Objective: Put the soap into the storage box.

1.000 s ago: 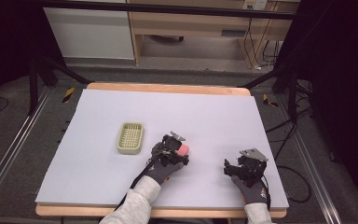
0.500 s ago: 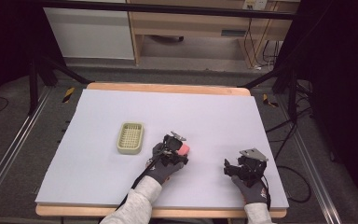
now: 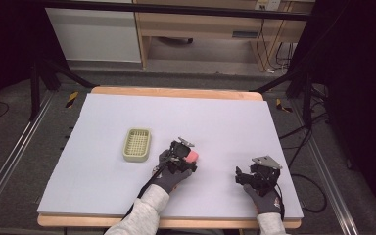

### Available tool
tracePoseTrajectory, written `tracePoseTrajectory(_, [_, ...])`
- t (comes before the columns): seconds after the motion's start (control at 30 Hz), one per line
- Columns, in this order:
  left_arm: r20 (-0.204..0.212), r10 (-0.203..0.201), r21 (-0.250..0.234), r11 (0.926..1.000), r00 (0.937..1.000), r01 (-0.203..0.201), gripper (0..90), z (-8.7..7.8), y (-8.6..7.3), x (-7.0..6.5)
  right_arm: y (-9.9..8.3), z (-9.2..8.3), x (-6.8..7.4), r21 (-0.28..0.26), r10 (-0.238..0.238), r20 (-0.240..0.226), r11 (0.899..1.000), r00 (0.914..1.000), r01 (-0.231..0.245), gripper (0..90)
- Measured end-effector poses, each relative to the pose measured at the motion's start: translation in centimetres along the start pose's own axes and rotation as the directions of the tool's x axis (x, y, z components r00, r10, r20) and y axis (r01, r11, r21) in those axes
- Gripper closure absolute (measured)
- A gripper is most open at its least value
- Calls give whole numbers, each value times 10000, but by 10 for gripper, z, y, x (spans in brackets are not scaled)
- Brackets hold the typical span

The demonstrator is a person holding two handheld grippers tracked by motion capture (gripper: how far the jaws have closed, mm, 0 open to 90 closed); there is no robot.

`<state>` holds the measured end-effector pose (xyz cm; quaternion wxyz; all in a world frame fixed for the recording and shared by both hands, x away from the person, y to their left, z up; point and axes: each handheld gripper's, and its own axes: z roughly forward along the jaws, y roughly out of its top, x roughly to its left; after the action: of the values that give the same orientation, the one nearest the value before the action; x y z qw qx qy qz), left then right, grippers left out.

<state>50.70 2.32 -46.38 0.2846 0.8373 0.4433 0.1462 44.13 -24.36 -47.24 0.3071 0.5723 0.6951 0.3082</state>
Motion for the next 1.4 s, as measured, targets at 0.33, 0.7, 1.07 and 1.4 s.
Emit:
tracePoseTrajectory(0.33, [10,41,-177,9998,10000,-41,374,-18,-1,8,0,0,0,-22,39,22,10000,10000,-39,61])
tracePoseTrajectory(0.7, [-133,-245,-492,9985,9996,238,374,-36,-6,27,0,0,0,-16,45,39,10000,10000,-45,61])
tracePoseTrajectory(1.07, [-277,-484,-735,9962,9984,463,374,-55,-12,46,0,-1,-1,-23,56,43,10000,10000,-56,61])
tracePoseTrajectory(1.4, [-474,-701,-865,9941,9964,658,374,-72,-23,69,0,-1,0,-45,35,86,10000,10000,-35,61])
